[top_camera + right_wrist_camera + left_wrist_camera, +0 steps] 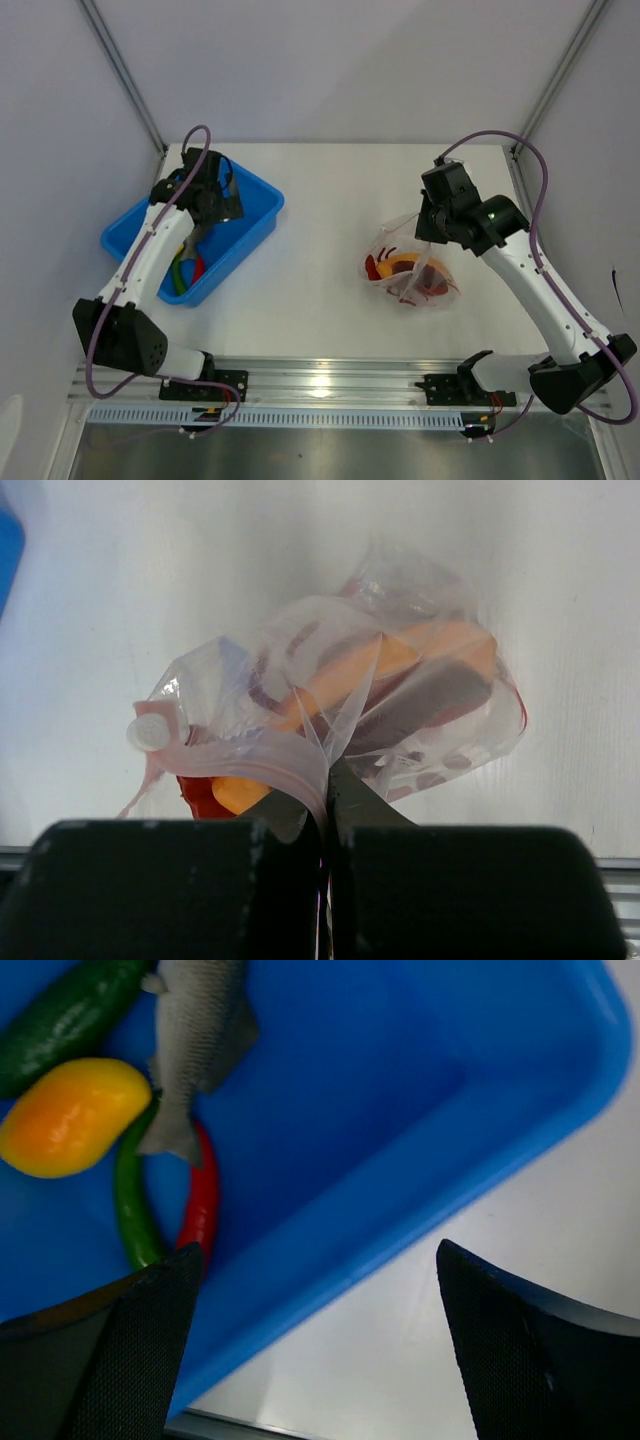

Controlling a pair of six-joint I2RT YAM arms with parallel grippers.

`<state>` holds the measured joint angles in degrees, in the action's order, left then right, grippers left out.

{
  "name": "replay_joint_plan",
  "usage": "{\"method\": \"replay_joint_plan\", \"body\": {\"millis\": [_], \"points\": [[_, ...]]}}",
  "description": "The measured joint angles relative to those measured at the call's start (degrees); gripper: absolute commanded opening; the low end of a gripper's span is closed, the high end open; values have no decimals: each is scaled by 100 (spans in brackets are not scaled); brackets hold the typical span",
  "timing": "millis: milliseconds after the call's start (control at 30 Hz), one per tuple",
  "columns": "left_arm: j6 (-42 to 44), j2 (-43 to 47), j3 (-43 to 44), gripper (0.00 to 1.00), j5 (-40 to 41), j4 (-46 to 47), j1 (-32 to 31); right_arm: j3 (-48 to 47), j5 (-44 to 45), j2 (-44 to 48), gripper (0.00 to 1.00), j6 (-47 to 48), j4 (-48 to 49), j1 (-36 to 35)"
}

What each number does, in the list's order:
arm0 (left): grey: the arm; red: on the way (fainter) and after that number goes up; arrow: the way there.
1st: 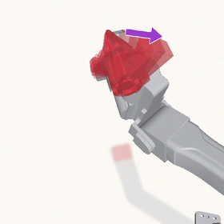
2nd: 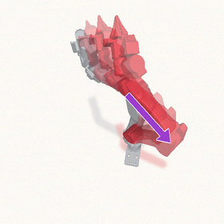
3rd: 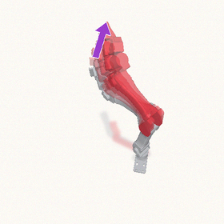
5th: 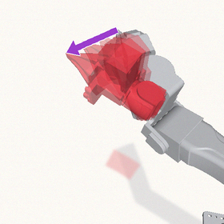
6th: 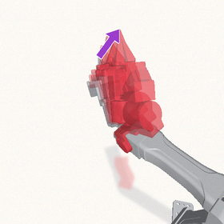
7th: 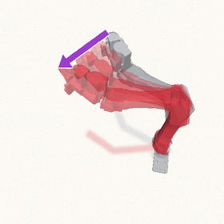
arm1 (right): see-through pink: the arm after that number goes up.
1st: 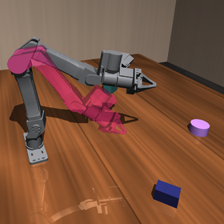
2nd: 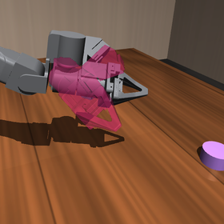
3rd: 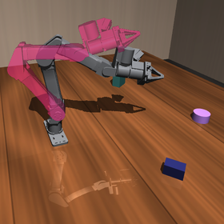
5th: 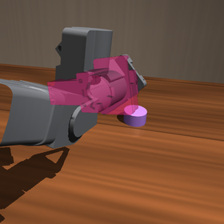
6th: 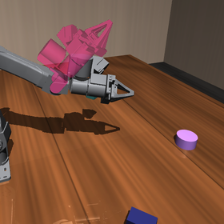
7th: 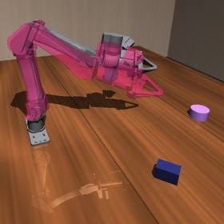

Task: Place the food in the zip-top bag and seal the zipper
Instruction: Place the fake food in the zipper food storage bag, then pick up the fake fish from the bin.

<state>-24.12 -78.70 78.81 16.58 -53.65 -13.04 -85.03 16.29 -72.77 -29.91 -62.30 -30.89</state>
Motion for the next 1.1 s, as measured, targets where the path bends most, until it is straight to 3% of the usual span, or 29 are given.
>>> {"method": "replay_joint_plan", "body": {"millis": [267, 367, 800, 1100], "points": [[1266, -1392, 7, 77, -269, 361, 1685, 24, -267, -2, 0, 2, 4, 2], [1528, -1738, 11, 75, -553, 407, 2098, 83, -358, -2, 0, 22, 46, 2], [2055, -2656, 291, 52, -1399, 529, 2236, 568, -616, 0, 0, 109, 435, 0], [2116, -3191, 481, 50, -1338, 468, 2245, 868, -763, 0, 0, 177, 673, 107]]}}
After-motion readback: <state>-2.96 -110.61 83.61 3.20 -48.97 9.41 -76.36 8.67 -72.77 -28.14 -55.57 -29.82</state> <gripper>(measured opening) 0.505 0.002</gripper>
